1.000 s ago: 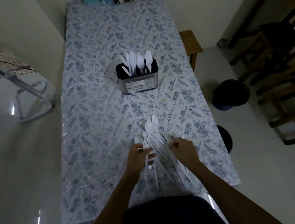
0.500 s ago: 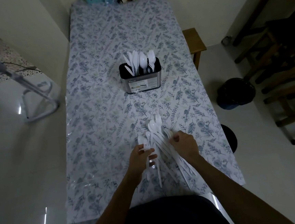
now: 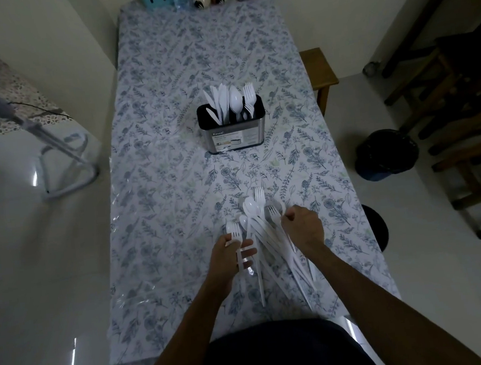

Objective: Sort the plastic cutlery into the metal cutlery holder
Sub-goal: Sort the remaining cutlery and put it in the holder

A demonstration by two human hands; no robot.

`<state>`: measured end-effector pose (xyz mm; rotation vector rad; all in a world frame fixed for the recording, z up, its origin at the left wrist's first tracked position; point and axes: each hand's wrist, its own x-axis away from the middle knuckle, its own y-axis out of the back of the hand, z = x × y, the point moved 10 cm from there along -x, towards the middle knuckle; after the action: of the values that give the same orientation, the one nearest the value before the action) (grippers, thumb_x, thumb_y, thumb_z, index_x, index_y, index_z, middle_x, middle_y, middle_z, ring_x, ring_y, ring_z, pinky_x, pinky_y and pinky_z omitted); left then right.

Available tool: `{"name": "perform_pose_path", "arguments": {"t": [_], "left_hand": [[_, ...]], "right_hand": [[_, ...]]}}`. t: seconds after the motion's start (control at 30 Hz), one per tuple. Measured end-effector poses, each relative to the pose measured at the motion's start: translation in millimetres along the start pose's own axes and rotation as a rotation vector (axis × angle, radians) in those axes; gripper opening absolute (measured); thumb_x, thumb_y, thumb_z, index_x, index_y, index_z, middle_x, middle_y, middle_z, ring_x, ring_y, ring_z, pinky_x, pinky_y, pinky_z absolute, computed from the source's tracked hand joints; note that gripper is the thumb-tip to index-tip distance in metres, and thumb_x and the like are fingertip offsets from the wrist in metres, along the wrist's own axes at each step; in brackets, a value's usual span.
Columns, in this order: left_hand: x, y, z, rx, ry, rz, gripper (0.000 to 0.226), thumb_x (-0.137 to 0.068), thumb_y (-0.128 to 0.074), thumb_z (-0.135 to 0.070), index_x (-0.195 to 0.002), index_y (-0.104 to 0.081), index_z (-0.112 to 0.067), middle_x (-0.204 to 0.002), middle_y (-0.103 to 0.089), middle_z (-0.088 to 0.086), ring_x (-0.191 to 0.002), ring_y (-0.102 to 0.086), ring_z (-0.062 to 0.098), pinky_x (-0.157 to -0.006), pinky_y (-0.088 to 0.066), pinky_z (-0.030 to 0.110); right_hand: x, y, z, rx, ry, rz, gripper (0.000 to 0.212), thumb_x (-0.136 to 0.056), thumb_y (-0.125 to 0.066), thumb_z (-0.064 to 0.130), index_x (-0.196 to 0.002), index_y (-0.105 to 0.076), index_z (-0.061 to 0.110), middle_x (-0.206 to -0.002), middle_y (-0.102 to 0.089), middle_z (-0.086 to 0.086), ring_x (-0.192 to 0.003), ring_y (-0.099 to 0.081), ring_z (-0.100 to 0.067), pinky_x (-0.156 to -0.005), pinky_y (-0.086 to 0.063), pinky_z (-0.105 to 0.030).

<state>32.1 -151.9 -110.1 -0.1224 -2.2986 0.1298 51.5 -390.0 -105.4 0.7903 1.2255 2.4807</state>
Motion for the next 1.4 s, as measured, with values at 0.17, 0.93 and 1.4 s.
{"name": "perform_pose_path", "arguments": {"t": [0.17,0.93,1.4], "left_hand": [[-4,-10,-3,0.027,-0.012,-0.003,0.013,-0.104,-0.055,-0.021,-0.109,-0.058,-0.009,-0.113,-0.075,0.018,-0.098,-0.075,0.032,-0.09,-0.059,0.051],[-7,-48,1,-0.024,-0.023,0.071,0.031,-0.103,-0.056,-0.037,-0.116,-0.053,-0.009,-0.105,-0.074,0.019,-0.085,-0.073,0.029,-0.077,-0.062,0.046],[6,-18,-1,-0.185,-0.036,-0.062,0.017,-0.105,-0.047,-0.027,-0.112,-0.05,-0.011,-0.093,-0.061,0.01,-0.064,-0.052,0.016,-0.055,-0.047,0.032]], "right_hand": [[29,18,29,-0.252,0.156,-0.068,0.01,-0.095,-0.066,0.025,-0.096,-0.072,0.017,-0.087,-0.073,0.006,-0.072,-0.067,-0.004,-0.065,-0.051,-0.014],[73,16,21,-0.184,0.264,0.095,0.009,-0.092,-0.07,0.024,-0.093,-0.067,0.016,-0.084,-0.07,0.007,-0.072,-0.068,-0.002,-0.063,-0.054,-0.012],[-12,-13,15,-0.048,0.047,0.091,0.027,-0.085,-0.068,0.044,-0.081,-0.056,0.02,-0.077,-0.061,0.001,-0.074,-0.062,-0.023,-0.06,-0.045,-0.028]]}}
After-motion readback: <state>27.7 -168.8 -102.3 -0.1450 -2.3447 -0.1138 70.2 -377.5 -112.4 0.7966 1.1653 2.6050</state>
